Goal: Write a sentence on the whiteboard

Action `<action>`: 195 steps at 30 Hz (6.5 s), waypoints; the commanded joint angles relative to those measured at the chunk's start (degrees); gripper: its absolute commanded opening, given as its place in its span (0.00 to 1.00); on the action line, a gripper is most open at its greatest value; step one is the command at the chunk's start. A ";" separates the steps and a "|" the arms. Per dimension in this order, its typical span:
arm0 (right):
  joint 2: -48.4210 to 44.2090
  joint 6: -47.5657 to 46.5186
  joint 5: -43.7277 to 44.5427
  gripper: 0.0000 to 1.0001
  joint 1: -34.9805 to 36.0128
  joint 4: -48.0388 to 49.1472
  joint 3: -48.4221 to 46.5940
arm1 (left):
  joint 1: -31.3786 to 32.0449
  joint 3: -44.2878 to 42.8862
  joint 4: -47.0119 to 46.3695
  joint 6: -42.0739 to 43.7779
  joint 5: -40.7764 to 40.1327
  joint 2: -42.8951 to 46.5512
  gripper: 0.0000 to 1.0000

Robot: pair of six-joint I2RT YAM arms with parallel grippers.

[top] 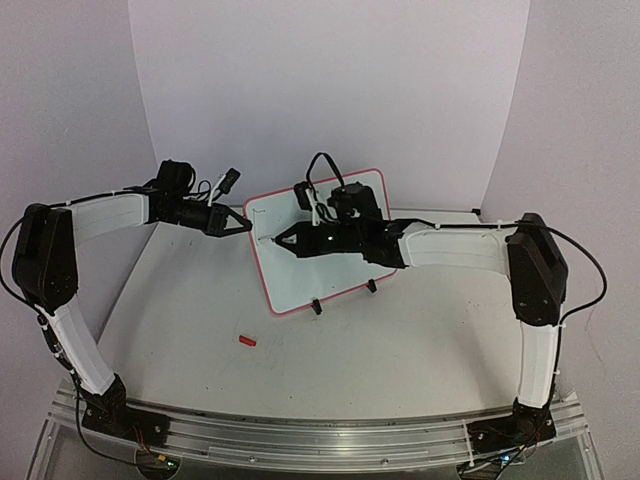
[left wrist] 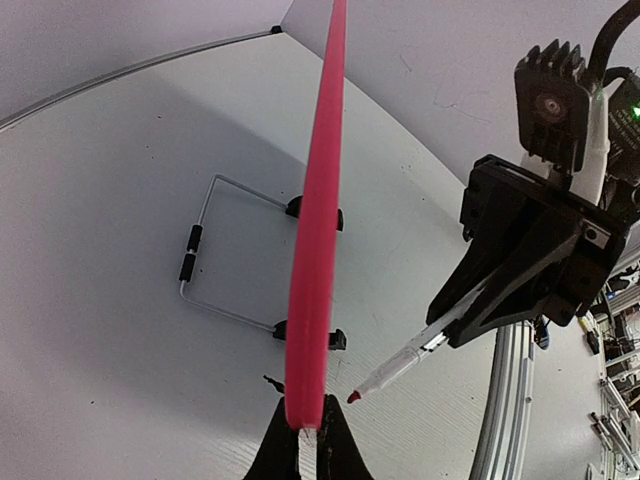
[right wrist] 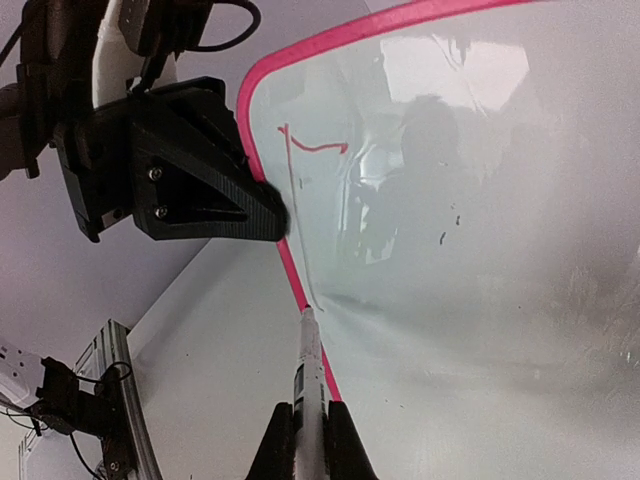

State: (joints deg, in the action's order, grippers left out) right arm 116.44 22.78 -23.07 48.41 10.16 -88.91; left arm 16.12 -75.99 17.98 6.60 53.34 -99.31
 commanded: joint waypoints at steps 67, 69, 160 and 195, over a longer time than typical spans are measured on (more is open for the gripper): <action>-2.79 0.68 10.29 0.00 -0.28 2.16 -1.79 | 1.81 -1.62 2.92 2.61 -0.14 0.92 0.00; -3.69 -0.14 7.72 0.00 -0.30 2.49 -1.91 | 1.82 -1.62 2.96 2.69 -0.24 1.04 0.00; -2.20 -1.82 -4.19 0.00 -6.18 -0.24 -3.73 | 2.56 -2.58 5.39 4.48 -1.21 1.47 0.00; -2.18 -0.93 -7.21 0.00 -6.17 0.55 0.68 | 2.78 -2.68 5.63 4.74 -1.27 1.58 0.00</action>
State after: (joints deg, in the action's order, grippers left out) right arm 116.03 22.57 -30.12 42.52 11.11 -89.51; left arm 16.97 -77.23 21.06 9.21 52.13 -98.96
